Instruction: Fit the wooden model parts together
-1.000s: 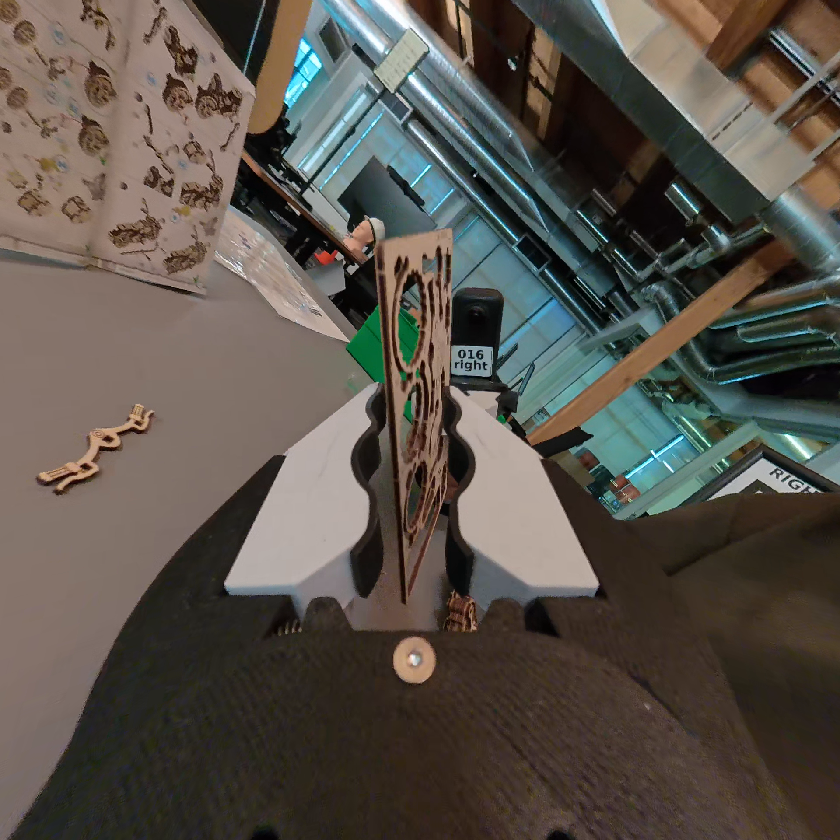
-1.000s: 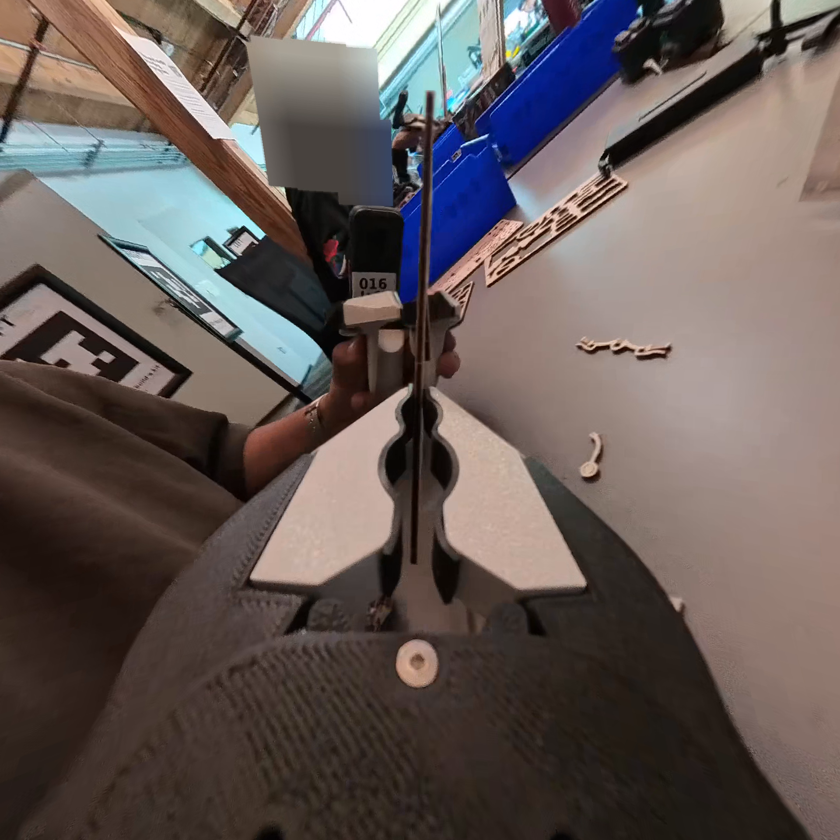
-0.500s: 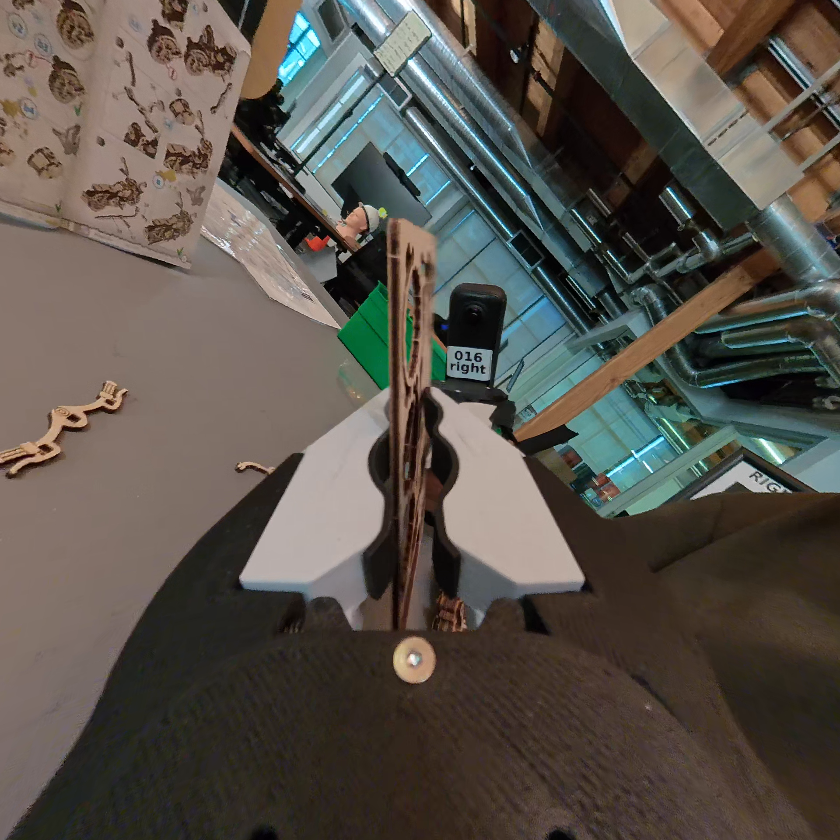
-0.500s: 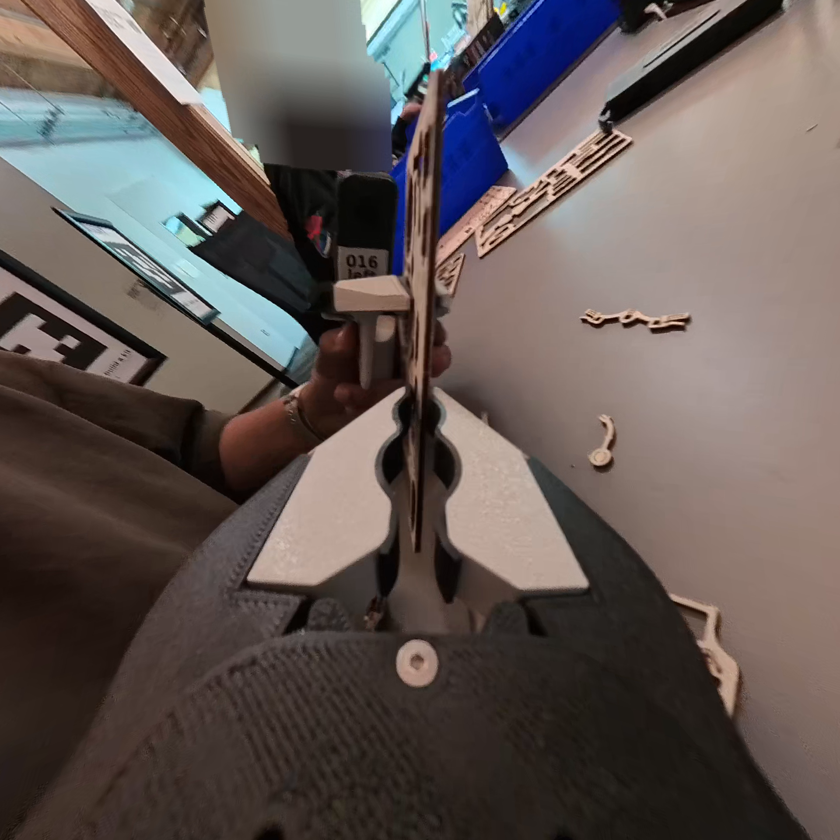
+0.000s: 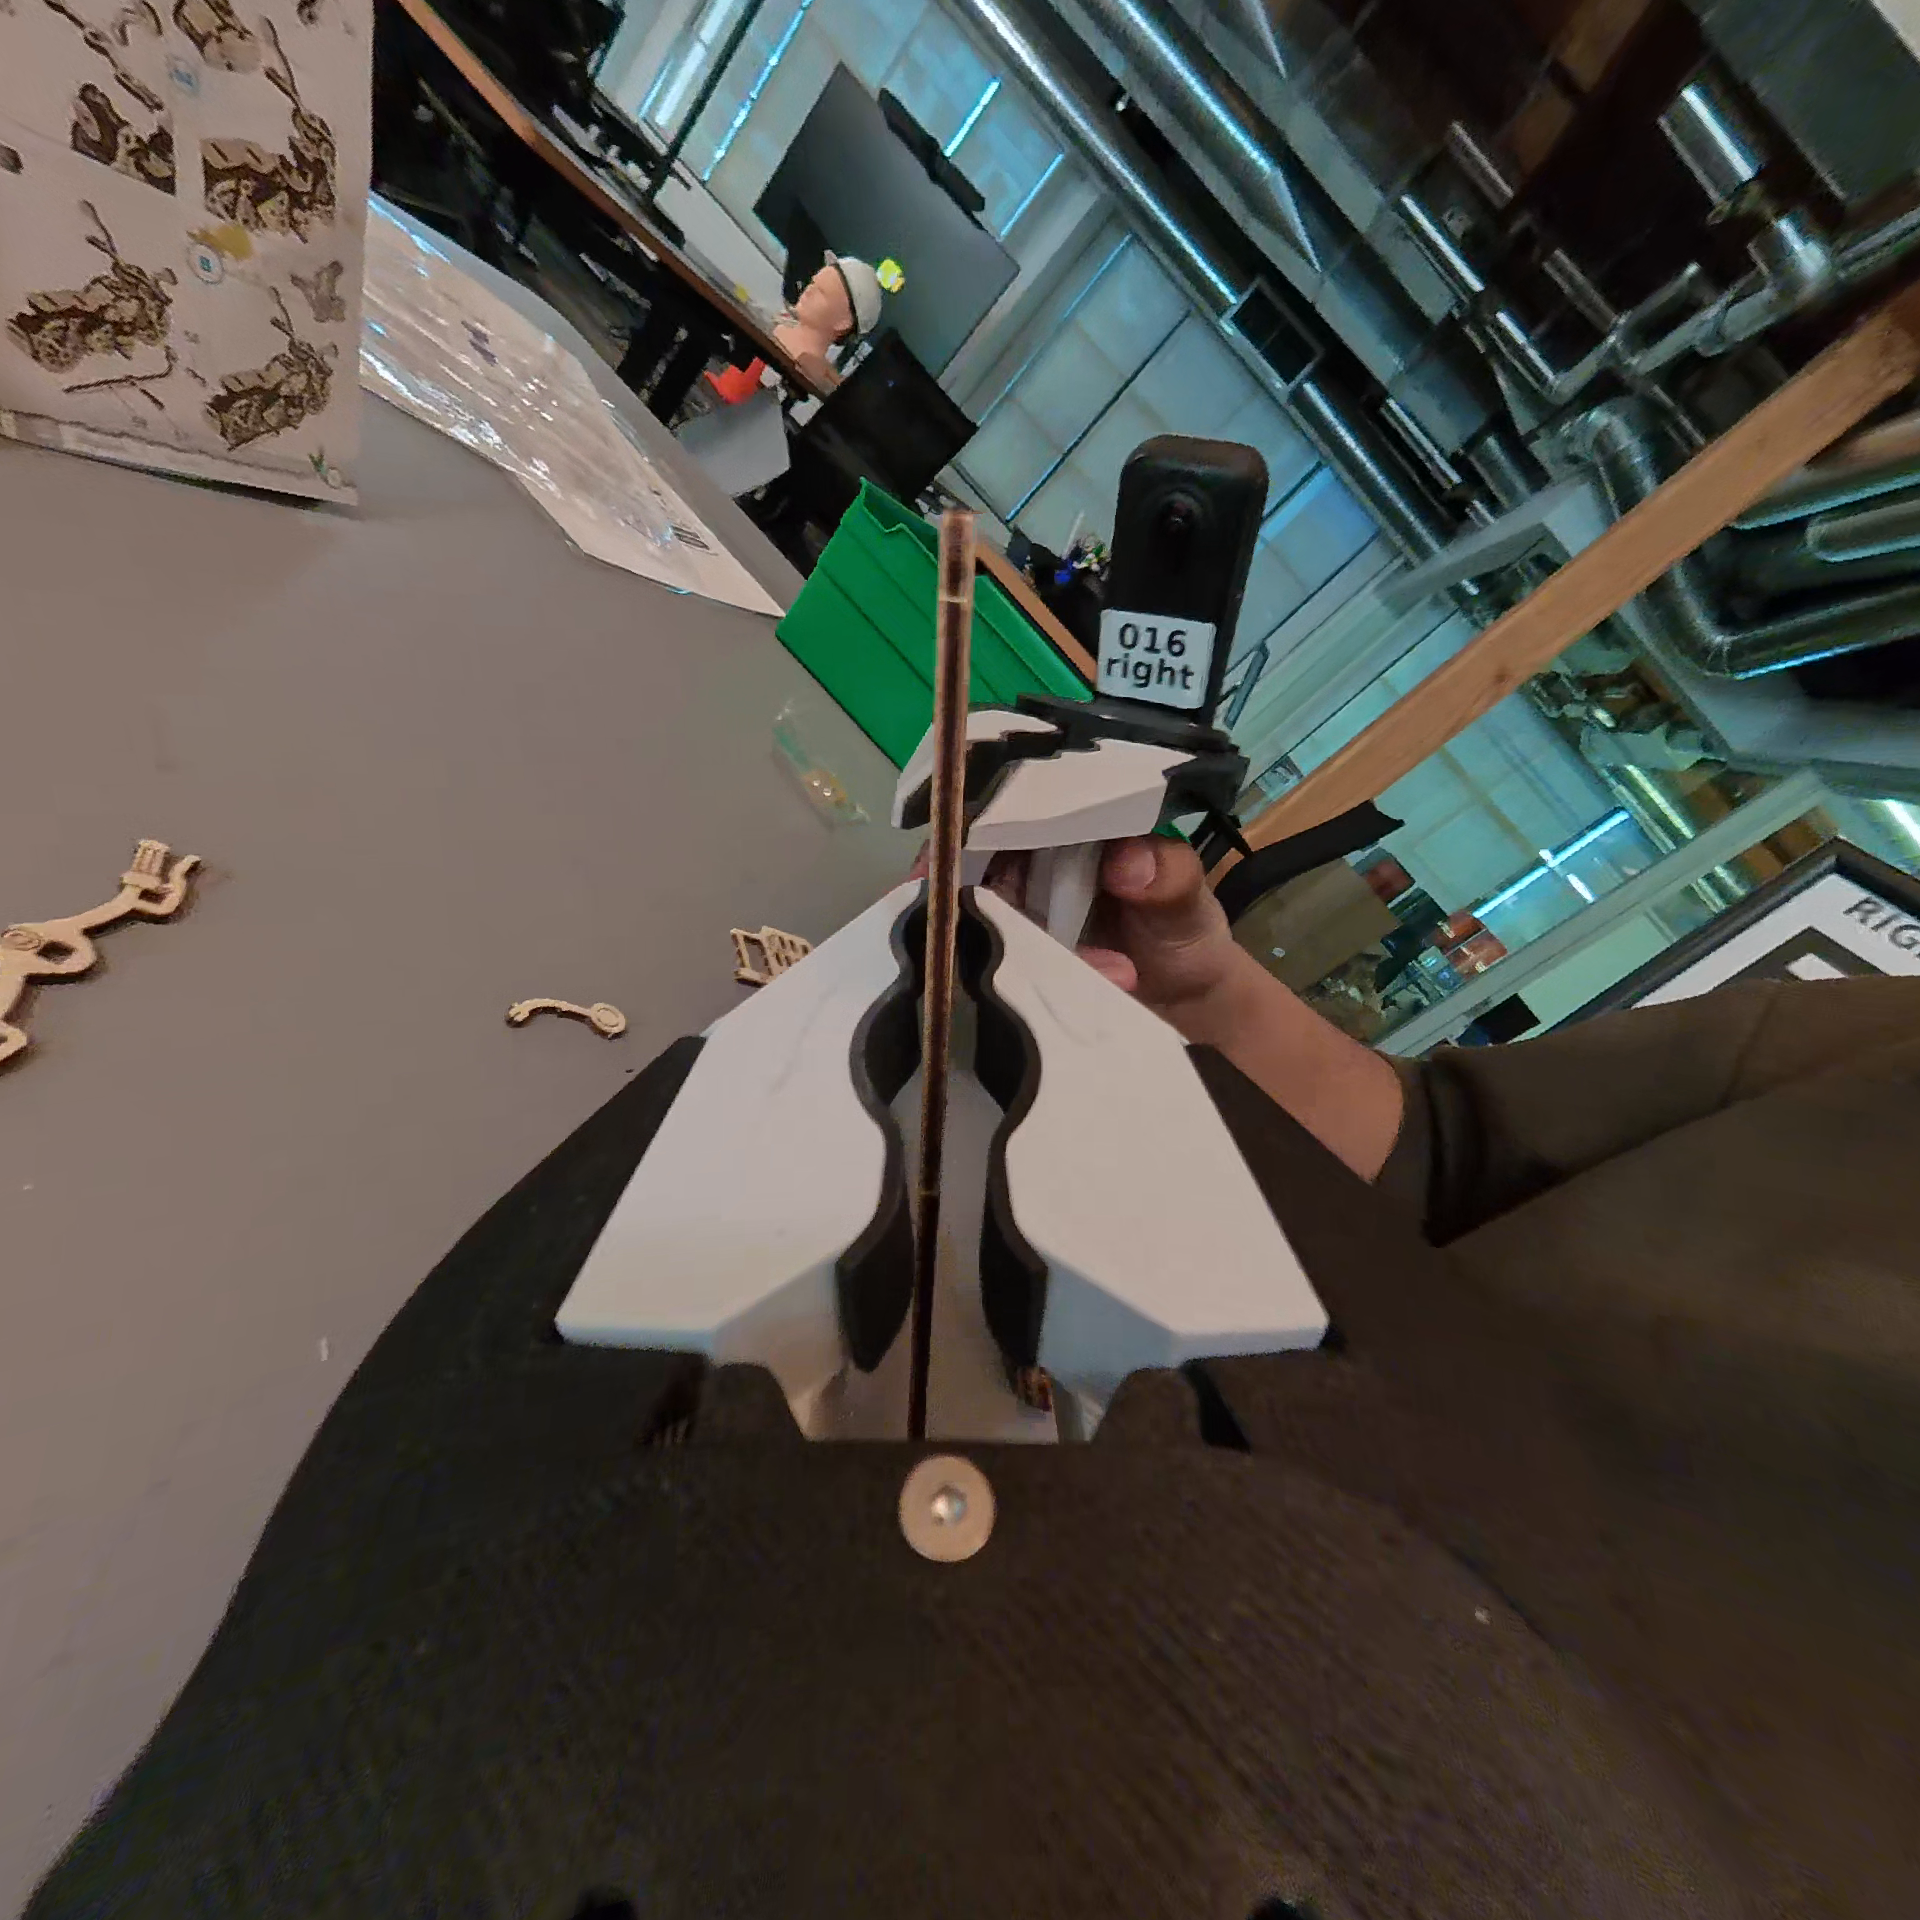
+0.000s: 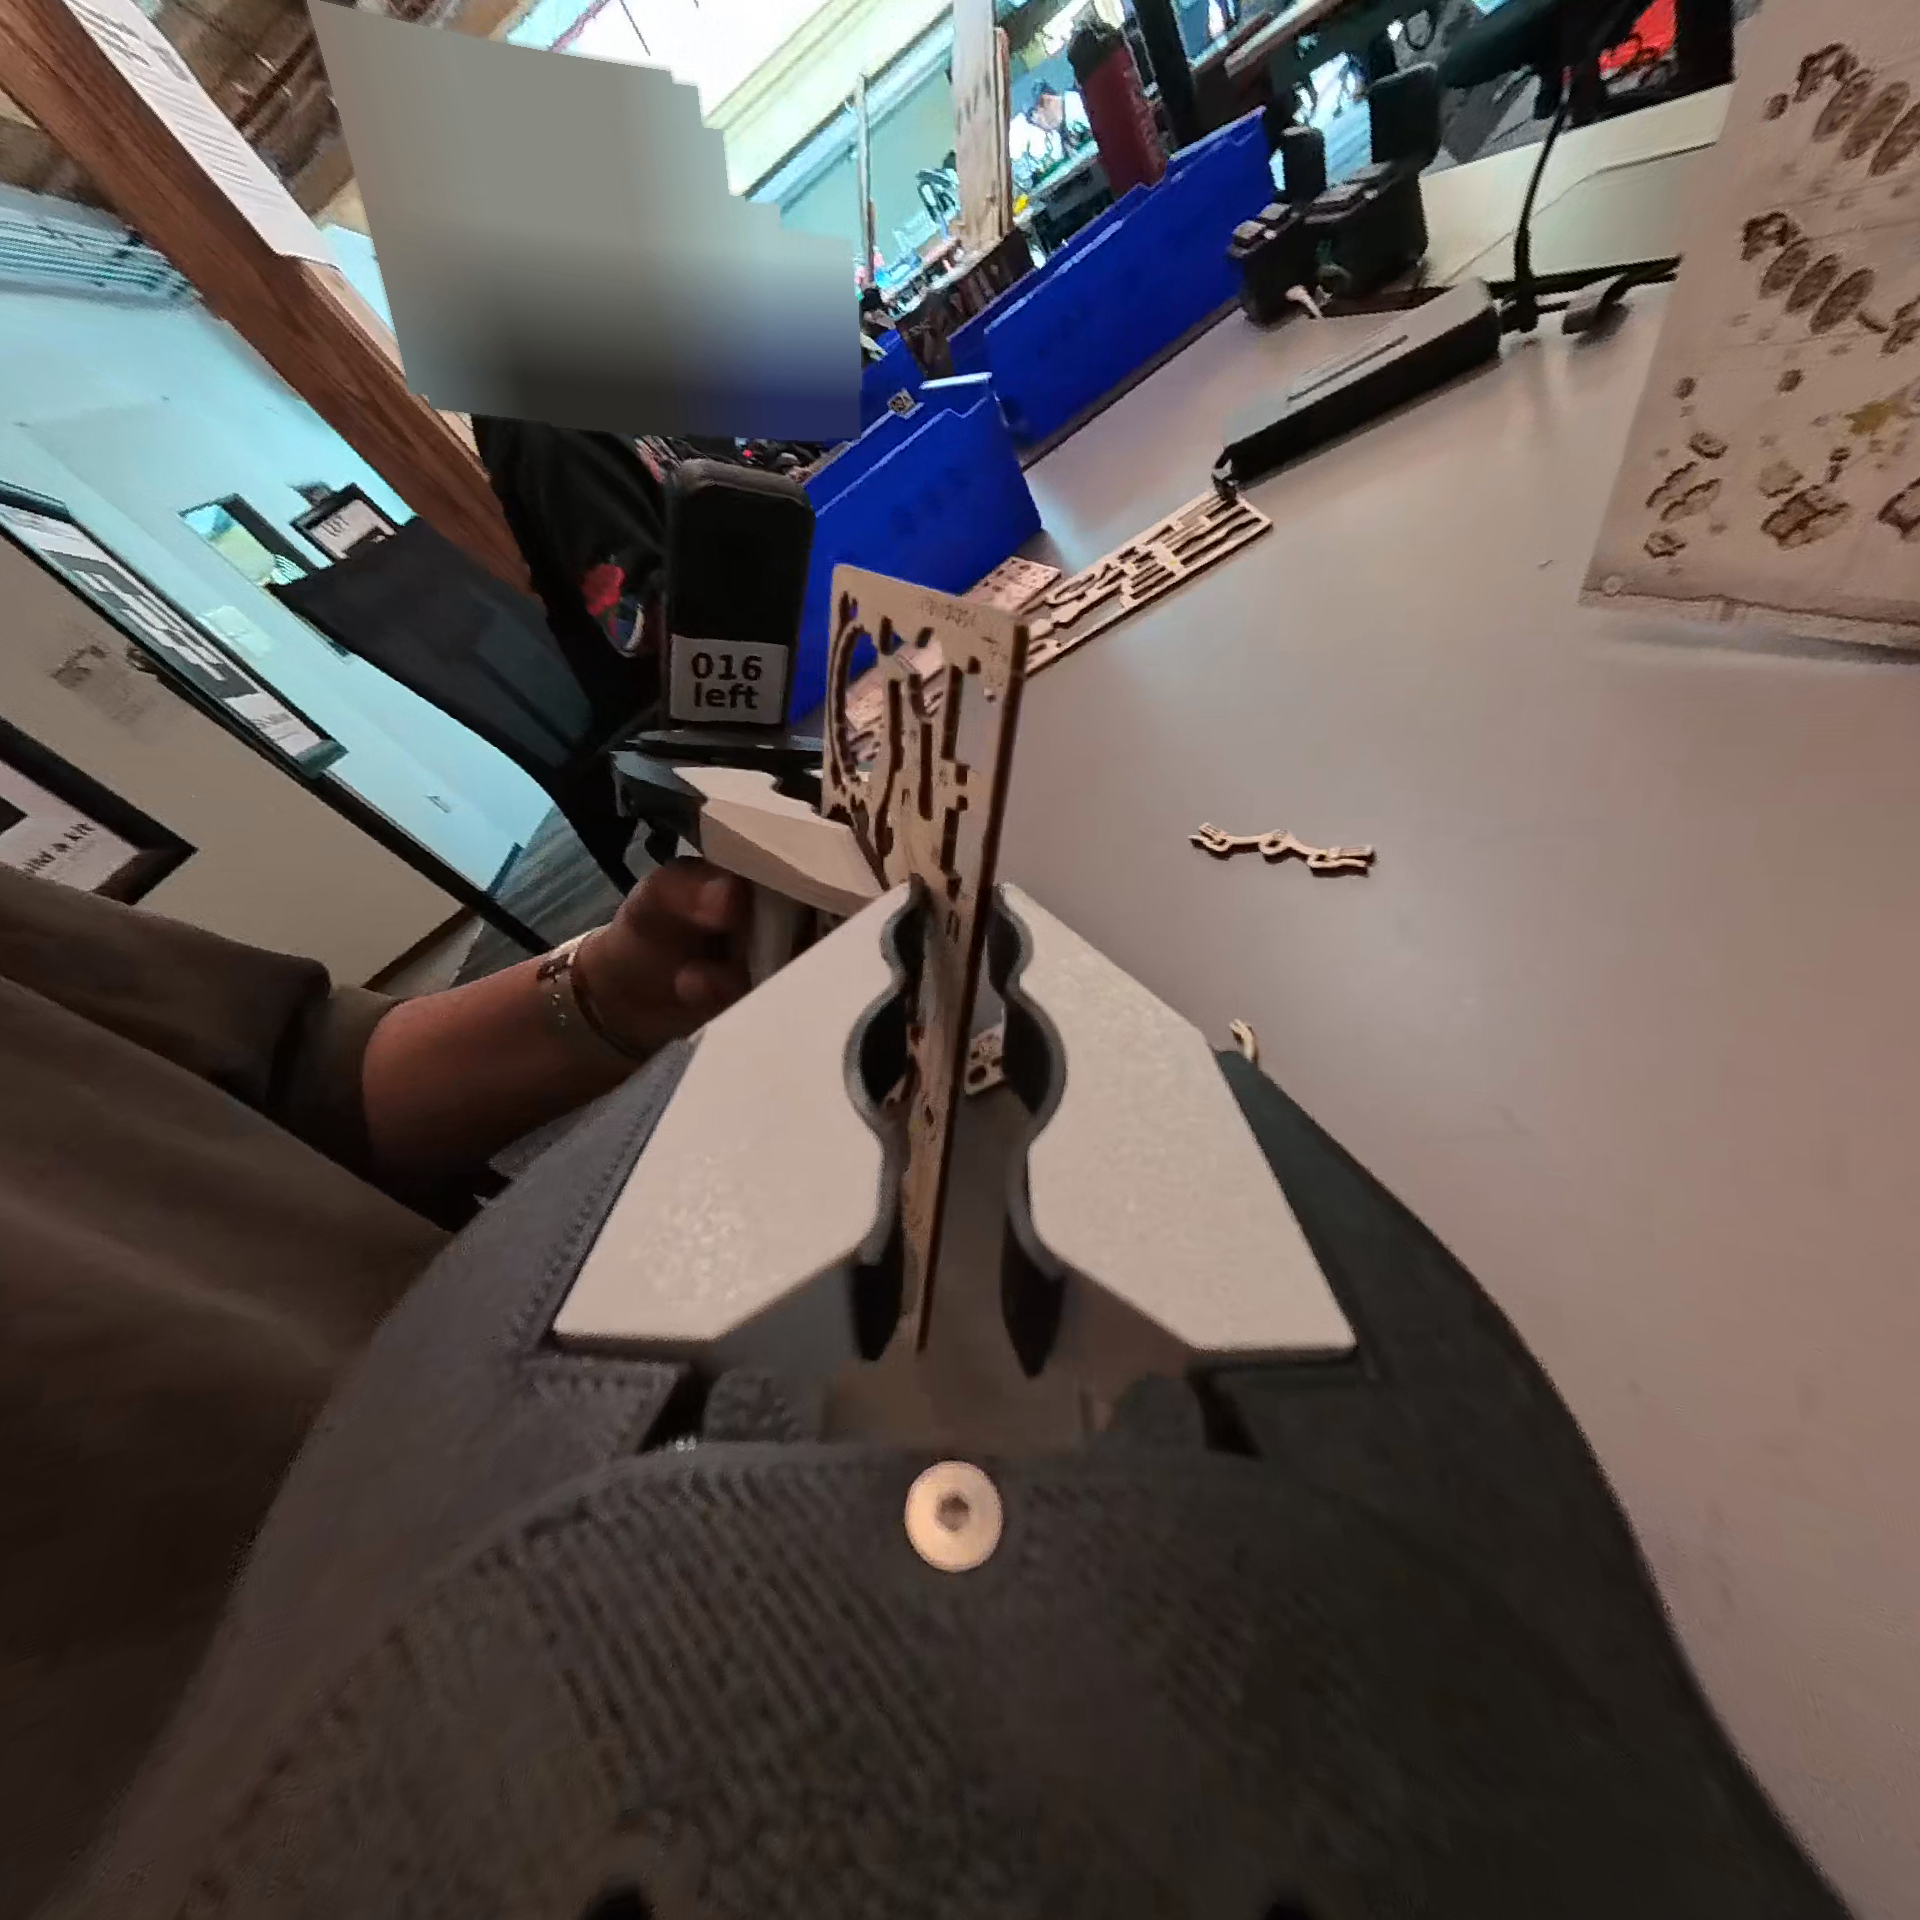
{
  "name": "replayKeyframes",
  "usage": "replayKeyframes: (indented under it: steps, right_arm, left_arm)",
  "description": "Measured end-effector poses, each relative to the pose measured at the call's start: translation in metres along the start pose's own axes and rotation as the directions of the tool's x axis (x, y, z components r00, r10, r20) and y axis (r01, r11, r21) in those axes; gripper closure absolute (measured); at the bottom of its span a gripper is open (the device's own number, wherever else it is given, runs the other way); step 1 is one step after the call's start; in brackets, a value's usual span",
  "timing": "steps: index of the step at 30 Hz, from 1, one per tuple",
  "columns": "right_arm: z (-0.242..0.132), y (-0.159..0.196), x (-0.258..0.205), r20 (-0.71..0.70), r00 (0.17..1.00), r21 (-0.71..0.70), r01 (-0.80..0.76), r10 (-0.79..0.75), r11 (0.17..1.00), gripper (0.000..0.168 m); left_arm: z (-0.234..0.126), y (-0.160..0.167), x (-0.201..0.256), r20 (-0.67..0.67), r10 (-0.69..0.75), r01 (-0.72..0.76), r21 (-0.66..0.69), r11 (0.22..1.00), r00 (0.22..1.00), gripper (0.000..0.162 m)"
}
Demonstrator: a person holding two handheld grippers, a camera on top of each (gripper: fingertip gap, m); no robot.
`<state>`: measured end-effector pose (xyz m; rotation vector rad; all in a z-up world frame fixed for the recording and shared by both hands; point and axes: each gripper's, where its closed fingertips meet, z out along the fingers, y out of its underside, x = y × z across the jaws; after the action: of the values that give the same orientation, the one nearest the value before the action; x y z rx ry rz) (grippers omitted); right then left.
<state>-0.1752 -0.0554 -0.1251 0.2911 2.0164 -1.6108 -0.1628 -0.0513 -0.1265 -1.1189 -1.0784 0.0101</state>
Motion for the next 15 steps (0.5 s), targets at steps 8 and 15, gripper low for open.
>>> replayKeyframes:
  steps: [8,15]
  right_arm:
    - [-0.001,0.002,0.005,-0.134,0.964,-0.077,0.220,-0.229,0.972,0.153]
    - [0.000,0.004,0.012,-0.224,0.902,-0.128,0.348,-0.369,0.929,0.154]
  left_arm:
    - [0.002,0.001,-0.002,0.097,0.082,-0.079,-0.032,0.996,0.992,0.162]
    - [0.003,0.003,-0.004,0.140,0.121,-0.112,-0.065,0.992,0.983,0.162]
